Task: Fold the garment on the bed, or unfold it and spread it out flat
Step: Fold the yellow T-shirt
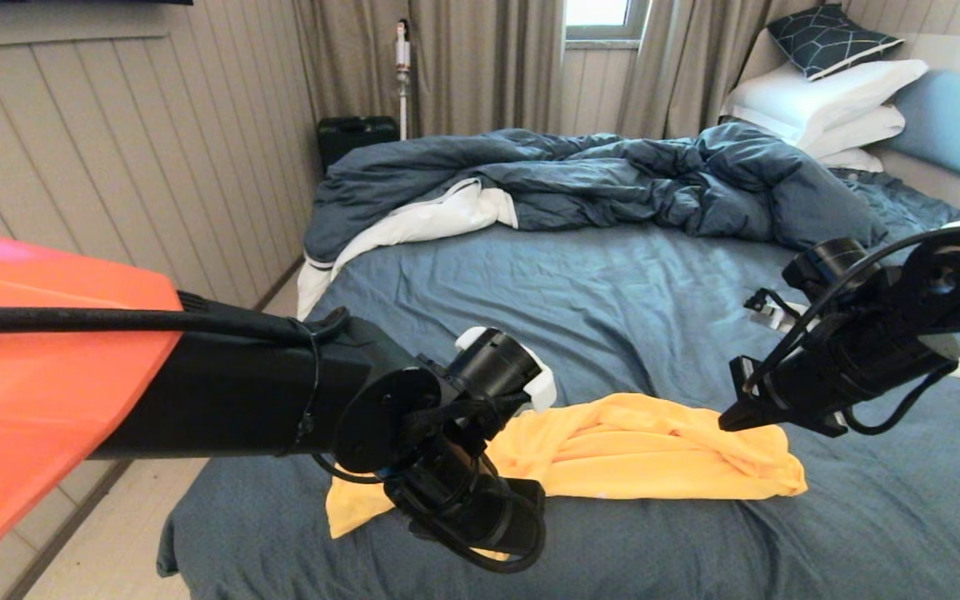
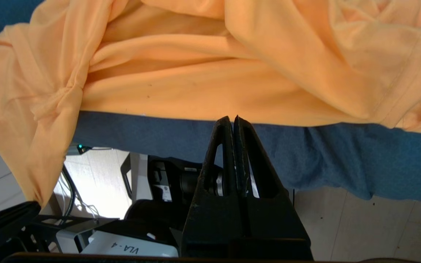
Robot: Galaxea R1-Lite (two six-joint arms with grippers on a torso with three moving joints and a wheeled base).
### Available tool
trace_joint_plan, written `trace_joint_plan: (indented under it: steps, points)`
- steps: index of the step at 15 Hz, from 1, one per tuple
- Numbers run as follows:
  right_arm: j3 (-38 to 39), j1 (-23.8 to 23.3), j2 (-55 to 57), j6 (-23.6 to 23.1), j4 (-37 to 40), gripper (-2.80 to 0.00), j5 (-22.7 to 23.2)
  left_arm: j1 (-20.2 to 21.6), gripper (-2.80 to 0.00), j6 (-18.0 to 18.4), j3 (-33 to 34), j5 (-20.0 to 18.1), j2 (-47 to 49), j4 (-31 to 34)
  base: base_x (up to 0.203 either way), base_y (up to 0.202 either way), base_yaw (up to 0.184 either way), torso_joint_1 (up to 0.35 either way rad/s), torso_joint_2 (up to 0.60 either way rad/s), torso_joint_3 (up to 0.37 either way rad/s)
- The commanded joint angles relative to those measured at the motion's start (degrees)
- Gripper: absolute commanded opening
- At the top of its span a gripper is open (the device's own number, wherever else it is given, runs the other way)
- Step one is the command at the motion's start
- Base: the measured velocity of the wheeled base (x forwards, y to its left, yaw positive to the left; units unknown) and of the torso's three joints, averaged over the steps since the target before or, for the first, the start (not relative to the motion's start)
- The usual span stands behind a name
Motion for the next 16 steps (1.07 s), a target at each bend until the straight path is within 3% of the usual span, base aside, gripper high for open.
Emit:
trace_joint_plan:
  steps: [1, 7, 15, 16]
  points:
    - [0.11, 0.48, 0.06, 0.06, 0.16, -2.8, 0.06, -0.06, -2.8, -0.13, 1.02, 0.15, -0.01, -0.69, 0.0, 0.0, 0.0, 0.0, 0.0, 0.0]
    - [-0.22, 0.48, 0.33, -0.12, 0.16, -2.8, 0.06, -0.06, -2.8, 0.42, 2.59, 1.6, -0.66, -4.53, 0.0, 0.0, 0.0, 0.0, 0.0, 0.0]
    - [0.02, 1.63, 0.24, -0.03, 0.16, -2.8, -0.03, -0.06, -2.8, 0.4, 3.48, 3.75, -1.68, -4.73, 0.0, 0.0, 0.0, 0.0, 0.0, 0.0]
    - [0.11, 1.54, 0.15, -0.03, 0.16, -2.8, -0.03, -0.06, 0.0, 0.48, 3.66, 3.94, -1.49, -4.8, 0.0, 0.0, 0.0, 0.0, 0.0, 0.0]
